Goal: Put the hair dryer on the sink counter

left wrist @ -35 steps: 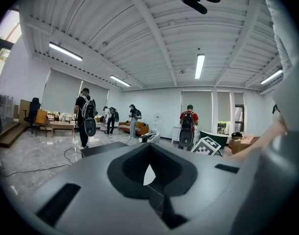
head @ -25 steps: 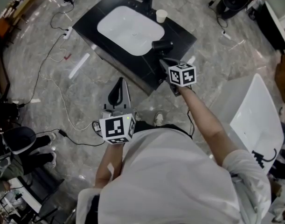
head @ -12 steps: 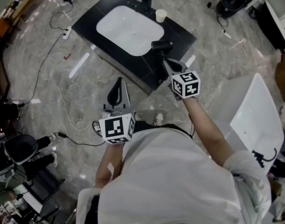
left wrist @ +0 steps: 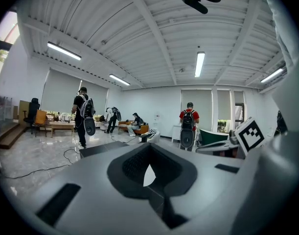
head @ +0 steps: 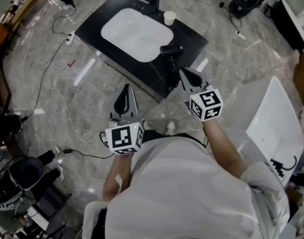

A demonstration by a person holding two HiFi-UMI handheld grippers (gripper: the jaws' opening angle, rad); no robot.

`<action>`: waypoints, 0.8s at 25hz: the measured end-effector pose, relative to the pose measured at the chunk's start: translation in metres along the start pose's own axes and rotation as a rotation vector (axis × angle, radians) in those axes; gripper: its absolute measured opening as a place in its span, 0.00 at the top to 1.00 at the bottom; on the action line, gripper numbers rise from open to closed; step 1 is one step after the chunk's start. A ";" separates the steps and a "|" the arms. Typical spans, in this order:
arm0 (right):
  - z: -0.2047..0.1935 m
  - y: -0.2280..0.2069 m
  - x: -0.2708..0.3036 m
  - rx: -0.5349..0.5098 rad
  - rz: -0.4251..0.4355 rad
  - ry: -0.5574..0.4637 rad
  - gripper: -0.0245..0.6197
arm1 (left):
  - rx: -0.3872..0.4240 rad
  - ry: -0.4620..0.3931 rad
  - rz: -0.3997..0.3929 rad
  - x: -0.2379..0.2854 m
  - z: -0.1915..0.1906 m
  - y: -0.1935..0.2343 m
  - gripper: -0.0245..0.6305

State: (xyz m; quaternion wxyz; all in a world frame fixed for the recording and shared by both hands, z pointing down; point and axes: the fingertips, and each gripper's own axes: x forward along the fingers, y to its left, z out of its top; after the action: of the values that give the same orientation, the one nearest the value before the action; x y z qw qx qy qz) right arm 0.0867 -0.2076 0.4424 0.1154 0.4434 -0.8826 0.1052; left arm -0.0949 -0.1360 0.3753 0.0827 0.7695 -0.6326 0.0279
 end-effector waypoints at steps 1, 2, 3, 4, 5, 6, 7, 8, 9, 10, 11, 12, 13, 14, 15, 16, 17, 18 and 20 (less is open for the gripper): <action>0.006 0.002 -0.003 -0.014 0.001 -0.014 0.90 | 0.001 0.000 -0.003 0.001 0.000 -0.001 0.96; 0.011 0.003 -0.006 -0.025 0.003 -0.026 0.90 | 0.002 -0.003 -0.006 0.002 0.000 -0.002 0.96; 0.015 0.005 -0.008 -0.033 0.004 -0.036 0.90 | 0.003 -0.006 -0.009 0.003 0.001 -0.003 0.96; 0.019 0.005 -0.011 -0.039 0.004 -0.044 0.90 | 0.005 -0.011 -0.011 0.003 0.003 -0.003 0.96; 0.023 0.005 -0.014 -0.045 0.005 -0.053 0.90 | 0.006 -0.015 -0.012 0.003 0.005 -0.004 0.96; 0.027 0.005 -0.017 -0.050 0.005 -0.062 0.90 | 0.007 -0.019 -0.012 0.003 0.007 -0.004 0.96; 0.032 0.005 -0.021 -0.054 0.007 -0.073 0.90 | 0.008 -0.024 -0.011 0.003 0.009 -0.004 0.96; 0.038 0.005 -0.025 -0.057 0.008 -0.086 0.90 | 0.009 -0.028 -0.010 0.002 0.011 -0.004 0.96; 0.044 0.005 -0.029 -0.059 0.010 -0.101 0.90 | 0.009 -0.031 -0.009 0.002 0.012 -0.004 0.96; 0.051 0.005 -0.034 -0.059 0.011 -0.118 0.90 | 0.009 -0.032 -0.007 0.001 0.013 -0.004 0.96; 0.057 0.005 -0.039 -0.053 0.012 -0.137 0.90 | 0.009 -0.032 -0.006 0.000 0.013 -0.004 0.96; 0.064 0.005 -0.043 -0.040 0.014 -0.155 0.90 | 0.009 -0.031 -0.005 -0.001 0.013 -0.004 0.96; 0.070 0.006 -0.048 -0.023 0.017 -0.174 0.90 | 0.009 -0.031 -0.004 -0.002 0.013 -0.005 0.96; 0.077 0.007 -0.052 -0.009 0.022 -0.192 0.90 | 0.009 -0.031 -0.004 -0.003 0.014 -0.006 0.96; 0.083 0.009 -0.056 -0.003 0.026 -0.210 0.90 | 0.010 -0.032 -0.005 -0.004 0.014 -0.007 0.96; 0.089 0.012 -0.060 -0.004 0.030 -0.226 0.90 | 0.011 -0.033 -0.006 -0.004 0.015 -0.008 0.96; 0.095 0.014 -0.064 -0.011 0.035 -0.240 0.90 | 0.012 -0.035 -0.007 -0.003 0.016 -0.008 0.96; 0.101 0.017 -0.067 -0.019 0.038 -0.255 0.90 | 0.012 -0.037 -0.008 -0.003 0.017 -0.009 0.96; 0.113 0.020 -0.076 -0.040 0.035 -0.285 0.90 | 0.013 -0.042 -0.010 -0.003 0.019 -0.010 0.96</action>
State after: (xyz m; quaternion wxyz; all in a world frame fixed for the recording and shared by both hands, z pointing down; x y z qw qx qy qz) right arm 0.1024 -0.1710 0.3108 -0.0040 0.4360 -0.8996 0.0256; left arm -0.0869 -0.1345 0.3556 0.0646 0.7735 -0.6304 0.0155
